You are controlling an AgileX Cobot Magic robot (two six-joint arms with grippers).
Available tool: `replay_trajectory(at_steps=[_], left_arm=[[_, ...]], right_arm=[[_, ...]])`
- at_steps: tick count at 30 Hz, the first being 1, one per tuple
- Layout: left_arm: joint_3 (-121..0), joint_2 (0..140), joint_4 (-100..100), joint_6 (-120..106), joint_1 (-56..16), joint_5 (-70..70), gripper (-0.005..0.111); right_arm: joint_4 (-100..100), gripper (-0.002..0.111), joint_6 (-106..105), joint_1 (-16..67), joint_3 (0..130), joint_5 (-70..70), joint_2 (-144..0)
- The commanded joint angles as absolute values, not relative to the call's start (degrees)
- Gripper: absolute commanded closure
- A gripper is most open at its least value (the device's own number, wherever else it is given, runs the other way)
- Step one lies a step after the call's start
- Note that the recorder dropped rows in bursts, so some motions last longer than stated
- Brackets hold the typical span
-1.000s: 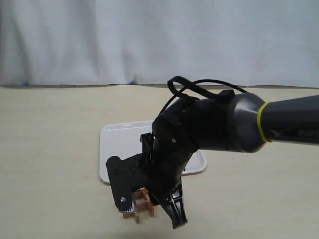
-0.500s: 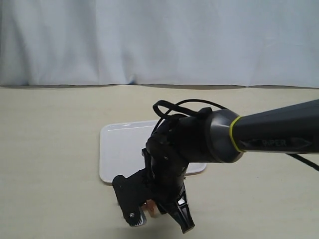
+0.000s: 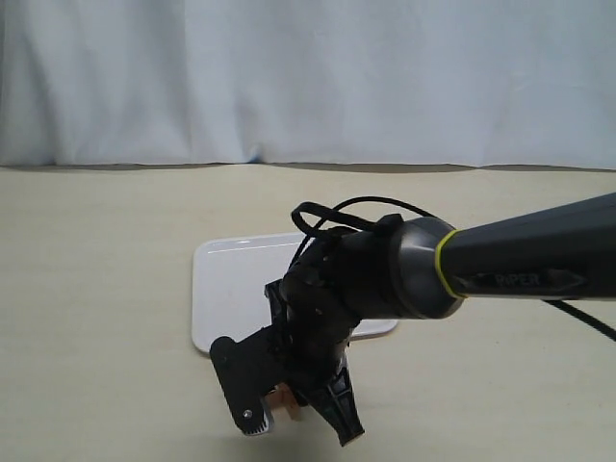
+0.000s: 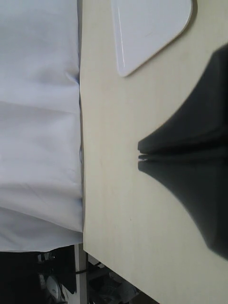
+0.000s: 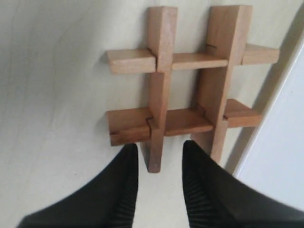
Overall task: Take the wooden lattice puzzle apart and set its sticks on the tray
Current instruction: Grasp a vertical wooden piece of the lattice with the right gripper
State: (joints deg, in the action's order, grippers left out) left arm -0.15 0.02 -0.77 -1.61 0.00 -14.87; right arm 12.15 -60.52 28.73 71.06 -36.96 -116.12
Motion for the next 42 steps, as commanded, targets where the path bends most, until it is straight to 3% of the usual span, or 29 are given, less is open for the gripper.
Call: replay_trajectory(at_steps=[1,6,37,42], left_arm=[[0.0,0.0,-0.7,-1.5,0.0,-14.2,0.107],[0.0,0.0,-0.7,-1.5,0.0,-14.2,0.107],[0.0,0.0,-0.7,-1.5,0.0,-14.3,0.107],[0.0,0.0,-0.7,-1.5,0.0,-14.3,0.107]], right_arm=[[12.5,0.089,-60.9,28.7,71.2,-36.5,-116.1],[12.5,0.101,-60.9,28.7,71.2,-36.5,-116.1],[14.6,0.101,-60.8,28.7,71.3,-38.2,-109.1],[20.6,0.101,-51.5,27.7,71.3,-34.0,-106.6]])
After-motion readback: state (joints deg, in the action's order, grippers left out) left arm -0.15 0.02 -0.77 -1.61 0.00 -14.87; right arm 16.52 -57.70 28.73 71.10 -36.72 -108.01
